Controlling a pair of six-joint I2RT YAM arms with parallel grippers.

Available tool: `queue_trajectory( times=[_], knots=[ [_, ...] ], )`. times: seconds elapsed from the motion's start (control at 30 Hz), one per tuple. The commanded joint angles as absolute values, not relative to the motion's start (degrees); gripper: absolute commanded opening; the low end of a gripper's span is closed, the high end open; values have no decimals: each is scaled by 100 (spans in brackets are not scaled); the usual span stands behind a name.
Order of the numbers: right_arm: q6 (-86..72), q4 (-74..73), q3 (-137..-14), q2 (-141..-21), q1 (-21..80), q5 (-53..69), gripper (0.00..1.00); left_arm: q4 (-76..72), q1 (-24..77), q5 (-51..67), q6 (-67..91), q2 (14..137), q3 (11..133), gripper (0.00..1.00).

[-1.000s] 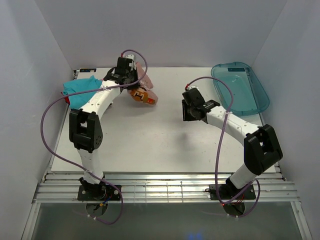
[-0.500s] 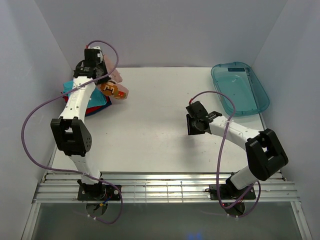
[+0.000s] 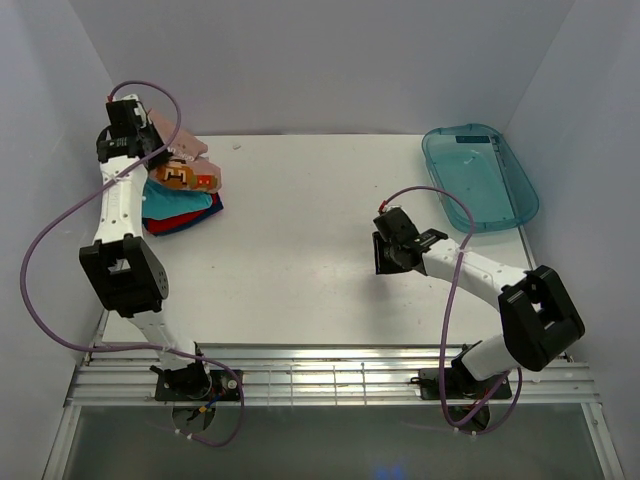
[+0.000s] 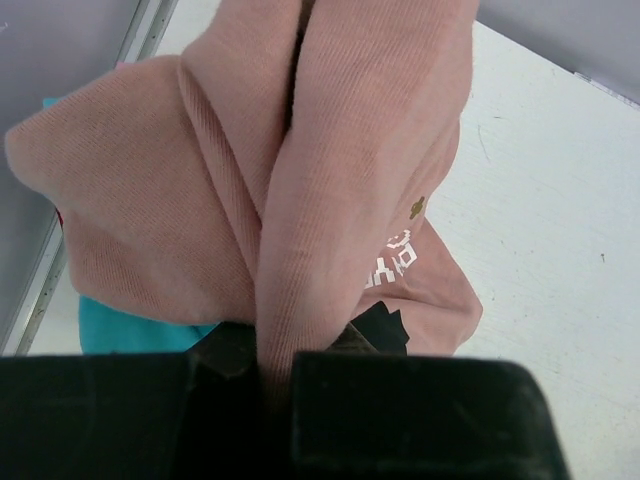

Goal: Fold and stack the t-shirts
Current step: Neatly place the folded tshirt to the corner

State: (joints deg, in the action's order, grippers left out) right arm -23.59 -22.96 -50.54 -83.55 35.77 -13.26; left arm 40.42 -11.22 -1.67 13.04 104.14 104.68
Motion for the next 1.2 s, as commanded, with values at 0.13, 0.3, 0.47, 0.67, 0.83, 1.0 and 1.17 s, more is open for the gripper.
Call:
queue_trajectory(
  times=[0.13,0.3,0.47,0.67,0.83,1.0,1.17],
  knots=[
    [-2417,-2250,-5097,-8147,3630,-1257,41,3481,-1643,-376,1415,9862,9452,0],
    [-2408,-2285,-5107,-7990,3674,-1257,41,3182,-1995,-475,1494,9949,8772,2],
    [-2373,-2364,-5124,-7814,3683,-1345,42,3410,-2004,-842,1696,10195,8990,78],
    [-2356,-2364,-5299,-7515,3683,-1555,45,3463,-1960,-1617,1723,9642,10097,98],
    [-2329,-2496,-5651,-7576,3700,-1713,44,3437,-1644,-1083,1652,9159,10548,98],
    [-2224,-2592,-5906,-7655,3700,-1898,43,2946,-520,-1063,1547,8369,9293,98],
    [-2206,-2890,-6186,-7620,3735,-2215,42,2356,543,-1081,1661,7779,7737,98]
  ],
)
